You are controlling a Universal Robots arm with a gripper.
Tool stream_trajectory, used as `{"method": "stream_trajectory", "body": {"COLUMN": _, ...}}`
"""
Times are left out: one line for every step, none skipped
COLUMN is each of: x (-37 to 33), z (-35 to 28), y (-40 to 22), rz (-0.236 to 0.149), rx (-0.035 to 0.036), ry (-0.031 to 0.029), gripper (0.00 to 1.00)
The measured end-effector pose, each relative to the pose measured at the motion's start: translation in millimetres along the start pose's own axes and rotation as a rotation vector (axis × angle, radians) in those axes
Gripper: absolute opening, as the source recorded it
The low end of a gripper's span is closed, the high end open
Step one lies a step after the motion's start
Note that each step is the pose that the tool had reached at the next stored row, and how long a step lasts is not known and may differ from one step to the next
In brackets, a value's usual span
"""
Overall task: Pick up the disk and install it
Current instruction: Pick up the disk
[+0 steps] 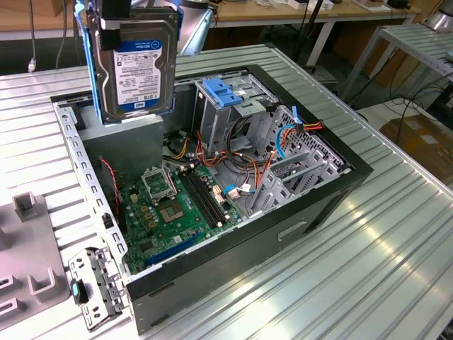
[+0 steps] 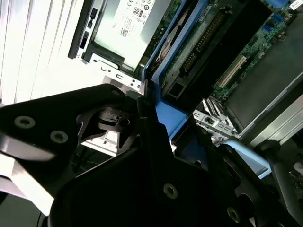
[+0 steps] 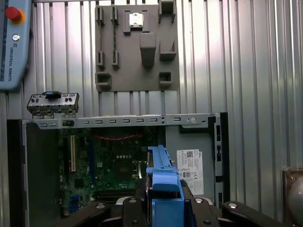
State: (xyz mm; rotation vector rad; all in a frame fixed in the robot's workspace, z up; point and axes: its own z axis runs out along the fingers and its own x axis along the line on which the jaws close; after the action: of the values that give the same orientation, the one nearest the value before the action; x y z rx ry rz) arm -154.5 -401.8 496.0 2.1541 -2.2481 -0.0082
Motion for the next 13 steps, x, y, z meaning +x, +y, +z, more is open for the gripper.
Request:
{"method": "stream_trajectory", "body": {"x": 0.0, "z": 0.1, "y": -2.6, "rz": 0.000, "rx": 0.0000, "ry": 0.0002, "gripper": 0.37}}
{"method": "stream_trajectory", "body": {"x": -0.2, "z": 0.2, "y": -6.4, "rz": 0.000, "rx": 0.0000, "ry": 0.0005, "gripper": 0.37}}
{"method": "stream_trajectory", "body": {"x": -0.4, "z": 0.3, "y": -9.6, "rz": 0.000, "rx": -0.0001, "ry": 0.0009, "gripper": 0.37}}
{"method": "stream_trajectory", "body": {"x": -0.5, "z": 0.4, "y": -12.4, "rz": 0.000, "rx": 0.0000, "ry": 0.0011, "gripper": 0.37}}
{"method": "stream_trajectory", "body": {"x": -0.6, "z": 0.5, "y": -14.7, "rz": 0.000, "rx": 0.0001, "ry": 0.0013, "gripper": 0.37}}
{"method": "stream_trajectory", "body": {"x": -0.6, "z": 0.4, "y": -16.8, "rz": 0.000, "rx": 0.0000, "ry": 0.0014, "gripper": 0.37}}
{"method": "stream_trajectory", "body": {"x": -0.6, "z": 0.5, "y": -16.9, "rz": 0.001, "rx": 0.0000, "ry": 0.0012, "gripper": 0.37}}
{"method": "stream_trajectory", "body": {"x": -0.6, "z": 0.5, "y": -17.2, "rz": 0.001, "rx": 0.0001, "ry": 0.0012, "gripper": 0.37}}
{"method": "stream_trajectory", "body": {"x": -0.7, "z": 0.4, "y": -17.3, "rz": 0.001, "rx": 0.0000, "ry": 0.0013, "gripper": 0.37}}
{"method": "stream_trajectory", "body": {"x": -0.7, "z": 0.5, "y": -17.5, "rz": 0.001, "rx": 0.0001, "ry": 0.0012, "gripper": 0.37}}
{"method": "stream_trajectory", "body": {"x": -0.7, "z": 0.5, "y": -17.7, "rz": 0.001, "rx": 0.0000, "ry": 0.0013, "gripper": 0.37}}
{"method": "stream_trajectory", "body": {"x": -0.7, "z": 0.5, "y": -17.8, "rz": 0.001, "rx": 0.0000, "ry": 0.0012, "gripper": 0.37}}
{"method": "stream_trajectory", "body": {"x": -0.7, "z": 0.5, "y": -18.0, "rz": 0.000, "rx": 0.0001, "ry": 0.0012, "gripper": 0.37}}
